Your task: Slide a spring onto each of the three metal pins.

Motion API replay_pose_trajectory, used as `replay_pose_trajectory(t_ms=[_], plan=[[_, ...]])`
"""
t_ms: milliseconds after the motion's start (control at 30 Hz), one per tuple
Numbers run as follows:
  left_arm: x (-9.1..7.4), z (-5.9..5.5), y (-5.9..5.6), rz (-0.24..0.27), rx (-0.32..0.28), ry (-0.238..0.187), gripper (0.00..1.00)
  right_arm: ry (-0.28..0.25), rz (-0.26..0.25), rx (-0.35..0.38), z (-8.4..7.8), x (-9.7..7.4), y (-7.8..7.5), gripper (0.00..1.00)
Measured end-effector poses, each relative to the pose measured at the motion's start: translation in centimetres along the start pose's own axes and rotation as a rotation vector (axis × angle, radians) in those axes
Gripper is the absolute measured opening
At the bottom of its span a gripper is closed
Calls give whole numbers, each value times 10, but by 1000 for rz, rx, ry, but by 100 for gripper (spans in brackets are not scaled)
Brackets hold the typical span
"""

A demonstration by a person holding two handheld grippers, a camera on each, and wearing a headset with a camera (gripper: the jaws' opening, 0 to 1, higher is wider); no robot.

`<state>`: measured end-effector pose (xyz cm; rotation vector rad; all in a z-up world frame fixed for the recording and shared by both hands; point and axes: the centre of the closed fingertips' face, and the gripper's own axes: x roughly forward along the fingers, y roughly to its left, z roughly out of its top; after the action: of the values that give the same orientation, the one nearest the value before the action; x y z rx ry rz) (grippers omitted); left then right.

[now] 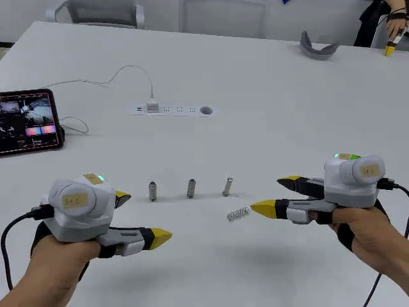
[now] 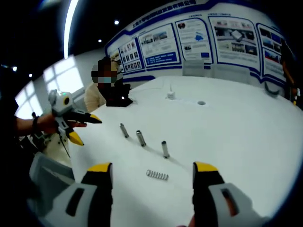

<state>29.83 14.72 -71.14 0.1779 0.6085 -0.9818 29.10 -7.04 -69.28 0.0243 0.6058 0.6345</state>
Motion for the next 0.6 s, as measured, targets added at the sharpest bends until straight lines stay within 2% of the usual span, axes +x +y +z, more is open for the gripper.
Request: replay_pose_trajectory(t_ms=[600], plan=[[36,19,-26,-70,50,19,77,-15,-43,73,-24,-32,-7,74]])
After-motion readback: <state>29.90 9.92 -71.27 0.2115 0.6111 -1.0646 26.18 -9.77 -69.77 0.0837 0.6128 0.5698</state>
